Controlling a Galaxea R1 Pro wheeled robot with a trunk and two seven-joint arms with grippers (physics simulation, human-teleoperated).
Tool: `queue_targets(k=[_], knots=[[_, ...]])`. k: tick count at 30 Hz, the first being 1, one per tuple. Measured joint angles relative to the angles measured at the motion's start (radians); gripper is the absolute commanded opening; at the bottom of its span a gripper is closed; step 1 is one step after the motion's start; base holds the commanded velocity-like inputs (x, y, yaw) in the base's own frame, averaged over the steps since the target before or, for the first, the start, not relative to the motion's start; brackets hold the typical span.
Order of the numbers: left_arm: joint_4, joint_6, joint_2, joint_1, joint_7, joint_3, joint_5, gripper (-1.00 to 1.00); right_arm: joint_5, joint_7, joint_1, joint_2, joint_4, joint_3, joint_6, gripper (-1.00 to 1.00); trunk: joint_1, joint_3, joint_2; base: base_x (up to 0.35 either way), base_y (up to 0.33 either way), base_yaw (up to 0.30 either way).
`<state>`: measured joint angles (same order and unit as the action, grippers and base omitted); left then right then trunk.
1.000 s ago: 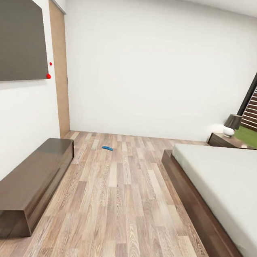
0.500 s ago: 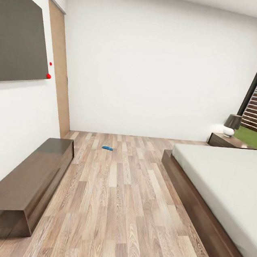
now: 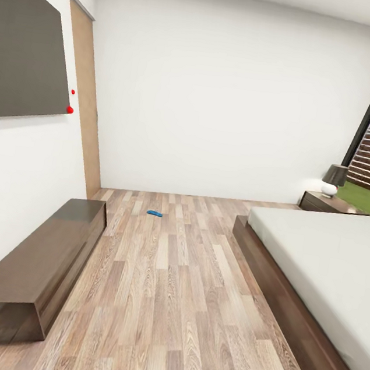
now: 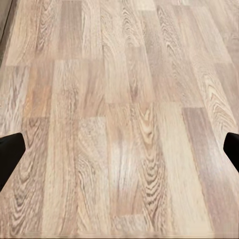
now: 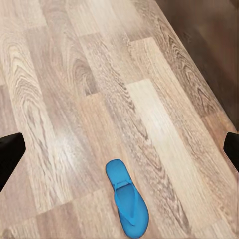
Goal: In the bedroom, move the book from the bed onto either nightstand, and place the two sandals side by side next to the bed.
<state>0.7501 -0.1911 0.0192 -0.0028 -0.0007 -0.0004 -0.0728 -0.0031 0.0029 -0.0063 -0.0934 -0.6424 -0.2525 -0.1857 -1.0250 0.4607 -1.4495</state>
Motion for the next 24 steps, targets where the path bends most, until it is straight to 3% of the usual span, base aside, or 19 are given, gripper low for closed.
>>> queue_targets(k=[8, 24], knots=[[-0.071, -0.004, -0.001, 0.000, 0.003, 0.002, 0.002, 1.00, -0.001, 0.003, 0.000, -0.014, 0.009, 0.001, -0.001, 1.00, 0.000, 0.000, 0.000, 0.000, 0.000, 0.000], [-0.074, -0.003, -0.001, 0.000, 0.002, 0.002, 0.000, 1.00, 0.000, 0.006, 0.000, -0.014, 0.011, 0.001, 0.000, 1.00, 0.000, 0.000, 0.000, 0.000, 0.000, 0.000]])
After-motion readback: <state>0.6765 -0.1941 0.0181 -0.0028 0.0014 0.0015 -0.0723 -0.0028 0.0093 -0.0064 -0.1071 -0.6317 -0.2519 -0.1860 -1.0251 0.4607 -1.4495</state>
